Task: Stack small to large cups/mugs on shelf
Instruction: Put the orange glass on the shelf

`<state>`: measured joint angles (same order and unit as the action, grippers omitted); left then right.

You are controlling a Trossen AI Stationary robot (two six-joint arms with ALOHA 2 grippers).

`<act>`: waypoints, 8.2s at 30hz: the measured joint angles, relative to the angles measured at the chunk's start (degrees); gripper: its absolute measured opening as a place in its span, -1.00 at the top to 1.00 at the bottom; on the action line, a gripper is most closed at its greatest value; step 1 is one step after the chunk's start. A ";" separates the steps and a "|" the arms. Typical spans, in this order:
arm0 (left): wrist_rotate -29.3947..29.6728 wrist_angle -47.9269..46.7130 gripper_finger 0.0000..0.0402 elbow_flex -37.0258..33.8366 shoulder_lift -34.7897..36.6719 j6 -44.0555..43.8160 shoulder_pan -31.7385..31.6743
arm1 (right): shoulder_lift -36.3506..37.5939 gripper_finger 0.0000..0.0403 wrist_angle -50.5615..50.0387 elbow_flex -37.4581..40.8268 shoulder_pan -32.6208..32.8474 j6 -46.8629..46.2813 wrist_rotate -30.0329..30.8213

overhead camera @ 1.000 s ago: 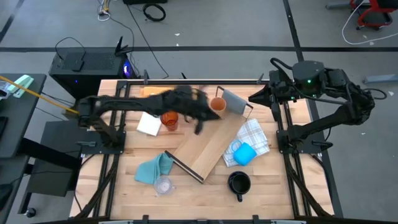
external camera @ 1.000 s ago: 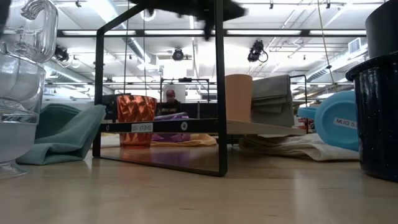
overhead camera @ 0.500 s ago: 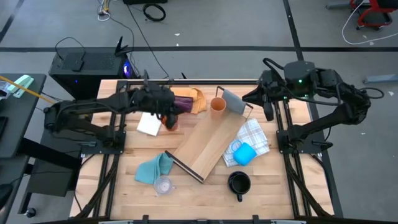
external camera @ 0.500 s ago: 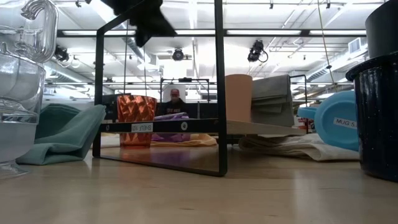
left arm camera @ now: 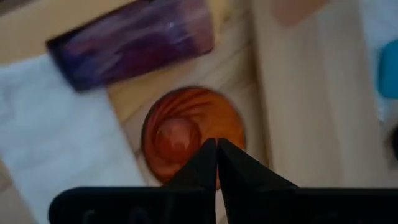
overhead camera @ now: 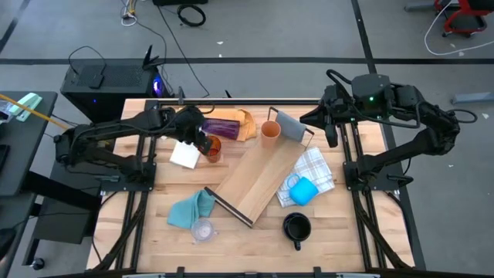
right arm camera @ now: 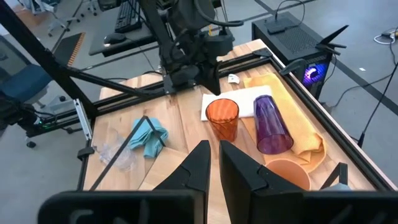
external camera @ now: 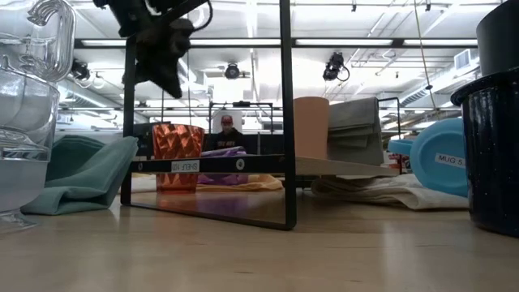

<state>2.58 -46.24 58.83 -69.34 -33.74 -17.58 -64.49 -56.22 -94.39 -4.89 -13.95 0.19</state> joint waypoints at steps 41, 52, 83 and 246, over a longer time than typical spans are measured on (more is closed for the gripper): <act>-2.39 -4.91 0.14 0.04 -11.57 4.42 -7.72 | 0.00 0.80 0.24 0.00 0.17 -1.00 -0.35; -2.49 -4.17 0.18 0.04 -12.20 5.06 -7.72 | 0.00 0.80 0.21 0.00 0.17 -0.92 -0.24; -3.73 -3.34 0.30 0.00 -15.25 7.71 -7.70 | 0.00 0.80 0.13 0.00 0.20 -0.92 -0.33; -3.55 -10.55 0.94 44.55 -46.67 -7.60 4.53 | 0.13 0.80 -3.37 -0.02 0.17 3.21 -0.27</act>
<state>-0.98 -56.79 103.38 -116.01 -41.33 -13.05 -64.36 -59.58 -94.41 -4.71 -10.74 -0.09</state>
